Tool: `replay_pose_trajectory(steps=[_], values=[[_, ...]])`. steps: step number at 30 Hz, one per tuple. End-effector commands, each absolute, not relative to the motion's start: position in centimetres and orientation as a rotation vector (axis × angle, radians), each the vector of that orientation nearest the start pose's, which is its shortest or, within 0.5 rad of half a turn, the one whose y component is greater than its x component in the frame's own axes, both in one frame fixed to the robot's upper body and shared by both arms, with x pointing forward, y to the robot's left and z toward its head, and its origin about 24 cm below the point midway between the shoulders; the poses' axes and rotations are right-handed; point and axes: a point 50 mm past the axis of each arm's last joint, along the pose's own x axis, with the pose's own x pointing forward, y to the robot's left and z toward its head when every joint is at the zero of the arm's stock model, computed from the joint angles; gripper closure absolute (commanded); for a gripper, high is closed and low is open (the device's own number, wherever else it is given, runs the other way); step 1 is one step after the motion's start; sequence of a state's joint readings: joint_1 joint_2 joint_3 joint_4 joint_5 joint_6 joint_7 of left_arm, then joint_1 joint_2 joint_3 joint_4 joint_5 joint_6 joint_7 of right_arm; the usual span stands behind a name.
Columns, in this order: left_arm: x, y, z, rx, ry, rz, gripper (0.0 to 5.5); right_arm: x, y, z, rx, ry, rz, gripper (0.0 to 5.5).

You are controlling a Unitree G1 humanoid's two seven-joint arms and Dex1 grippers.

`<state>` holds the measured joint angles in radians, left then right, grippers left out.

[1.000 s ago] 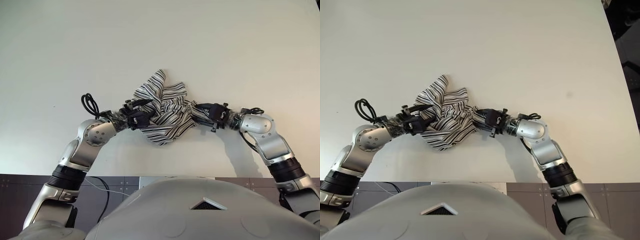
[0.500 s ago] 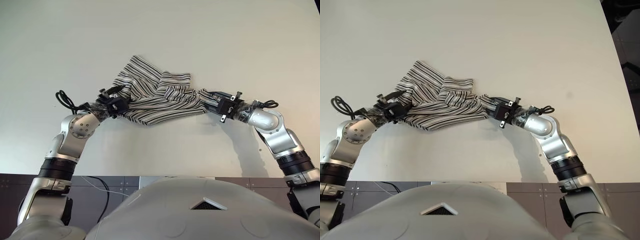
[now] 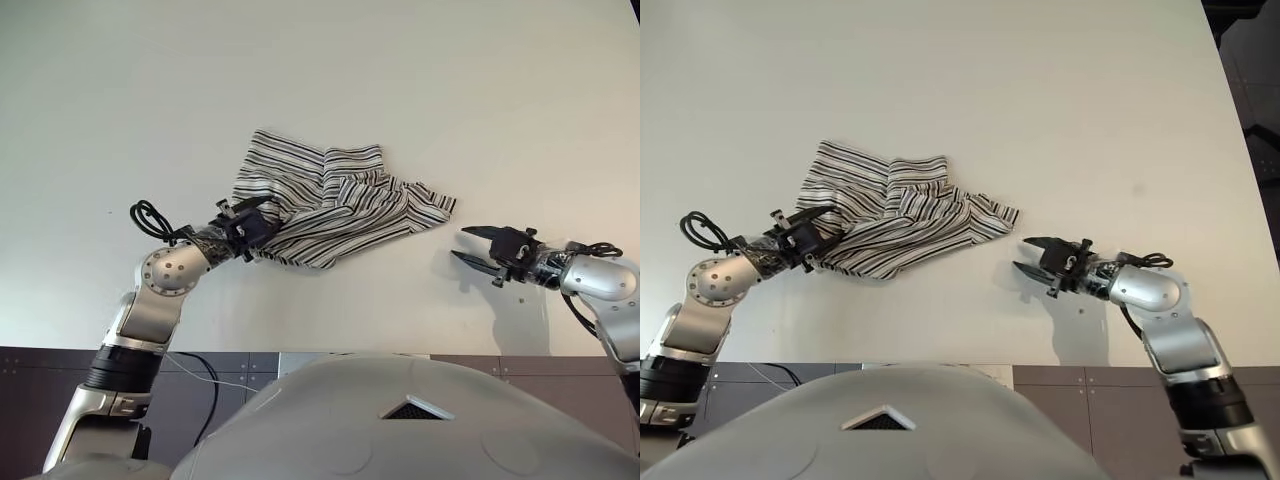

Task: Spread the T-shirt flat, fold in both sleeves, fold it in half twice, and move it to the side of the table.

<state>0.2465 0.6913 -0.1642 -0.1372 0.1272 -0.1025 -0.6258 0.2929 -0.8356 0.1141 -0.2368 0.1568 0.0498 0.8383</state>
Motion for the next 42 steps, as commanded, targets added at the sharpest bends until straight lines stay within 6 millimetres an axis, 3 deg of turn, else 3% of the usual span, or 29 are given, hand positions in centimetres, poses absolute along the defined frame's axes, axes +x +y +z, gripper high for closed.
replay_pose_trajectory(steps=[1, 8, 12, 14, 16, 21, 24, 29, 33, 41, 42], values=[[18.9, 20.5, 3.3, 0.712, 0.290, -0.863, 3.36, 19.4, -21.4, 5.3, -0.531, 0.373, 0.985, 3.44], [22.2, 19.7, 7.1, 0.532, 0.117, -0.738, 3.36, 22.0, -17.8, 5.7, -0.395, 0.270, 0.980, 3.44], [22.6, 20.2, 6.6, 0.567, 0.148, -0.698, 3.36, 23.3, -17.1, 5.0, -0.427, 0.288, 1.016, 3.44], [22.1, 20.8, 5.6, 0.660, 0.187, -0.716, 3.36, 23.8, -17.7, 4.1, -0.498, 0.314, 0.996, 3.44], [21.3, 21.4, 5.8, 0.673, 0.186, -0.742, 3.36, 23.6, -18.7, 3.8, -0.531, 0.333, 0.992, 3.44], [17.3, 23.9, 8.6, 0.795, 0.110, -0.963, 3.36, 21.2, -20.2, 4.0, -0.524, 0.342, 0.997, 3.44], [15.0, 24.9, 9.2, 0.856, 0.115, -1.125, 3.36, 20.3, -20.3, 3.7, -0.506, 0.349, 0.962, 3.44], [13.7, 26.1, 6.3, 0.980, 0.194, -1.244, 3.36, 20.0, -19.4, 3.2, -0.494, 0.340, 0.943, 3.44], [13.4, 25.7, 4.2, 1.040, 0.202, -1.276, 3.36, 20.3, -19.2, 3.3, -0.501, 0.331, 0.945, 3.44], [14.5, 24.6, 1.6, 1.120, 0.200, -1.311, 3.36, 20.6, -19.0, 3.0, -0.519, 0.337, 0.953, 3.44], [14.5, 24.8, 1.1, 1.135, 0.225, -1.327, 3.55, 20.6, -18.9, 3.0, -0.520, 0.335, 0.956, 3.44]])
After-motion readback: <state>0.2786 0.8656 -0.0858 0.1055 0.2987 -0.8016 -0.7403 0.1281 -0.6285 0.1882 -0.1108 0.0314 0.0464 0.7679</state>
